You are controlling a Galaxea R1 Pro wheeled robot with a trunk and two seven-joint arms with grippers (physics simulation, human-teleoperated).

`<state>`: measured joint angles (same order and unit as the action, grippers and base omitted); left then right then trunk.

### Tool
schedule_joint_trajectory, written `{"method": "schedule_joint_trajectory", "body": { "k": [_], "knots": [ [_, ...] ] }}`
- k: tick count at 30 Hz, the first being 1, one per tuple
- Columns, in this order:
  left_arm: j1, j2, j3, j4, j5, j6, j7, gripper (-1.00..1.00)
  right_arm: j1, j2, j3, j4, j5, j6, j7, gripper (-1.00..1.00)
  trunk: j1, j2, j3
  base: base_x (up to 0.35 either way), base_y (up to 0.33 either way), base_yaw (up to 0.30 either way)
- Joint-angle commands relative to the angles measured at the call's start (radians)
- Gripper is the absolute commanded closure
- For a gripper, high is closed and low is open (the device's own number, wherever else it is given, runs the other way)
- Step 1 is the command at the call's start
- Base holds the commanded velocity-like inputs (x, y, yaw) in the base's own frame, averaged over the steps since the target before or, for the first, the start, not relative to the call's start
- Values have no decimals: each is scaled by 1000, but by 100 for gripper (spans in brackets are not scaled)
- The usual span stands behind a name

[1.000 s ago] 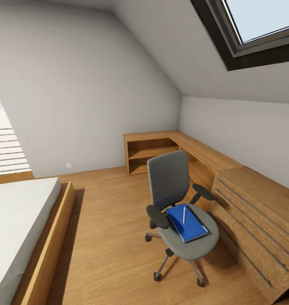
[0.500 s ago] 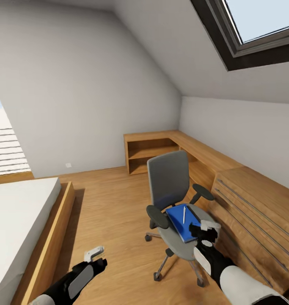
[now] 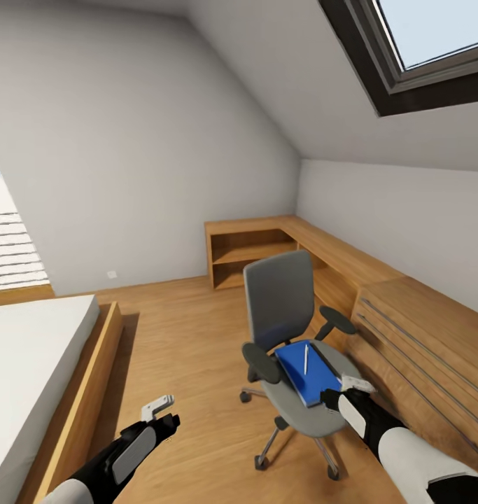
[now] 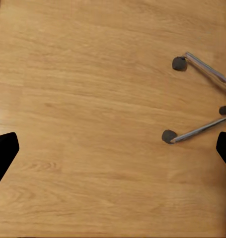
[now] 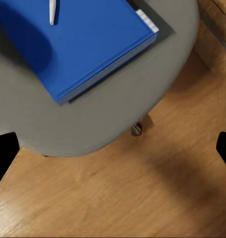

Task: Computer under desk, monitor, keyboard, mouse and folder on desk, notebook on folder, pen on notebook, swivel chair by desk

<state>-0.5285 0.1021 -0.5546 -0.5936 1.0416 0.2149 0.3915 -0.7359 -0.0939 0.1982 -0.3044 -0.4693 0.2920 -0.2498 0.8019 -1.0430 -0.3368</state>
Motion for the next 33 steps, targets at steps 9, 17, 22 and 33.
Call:
{"method": "schedule_joint_trajectory", "body": {
  "k": [9,17,22,33],
  "knots": [
    [-1,1,-8,-15,6,3,9,-100,0,-27,7,-5,-19,13,17,-100,1,-1,-1,319,0,0],
    [-1,2,-5,-16,6,3,9,-100,0,-27,10,-7,-17,-3,19,-100,1,-1,-1,330,0,0],
    [-1,2,-6,-15,6,3,9,-100,0,-26,13,-7,-17,-5,20,-100,1,-1,-1,331,0,0],
    [-1,2,-5,-15,7,3,12,-100,0,-26,16,-7,-14,-5,20,-100,1,-1,-1,314,-92,0]
  ]
}}
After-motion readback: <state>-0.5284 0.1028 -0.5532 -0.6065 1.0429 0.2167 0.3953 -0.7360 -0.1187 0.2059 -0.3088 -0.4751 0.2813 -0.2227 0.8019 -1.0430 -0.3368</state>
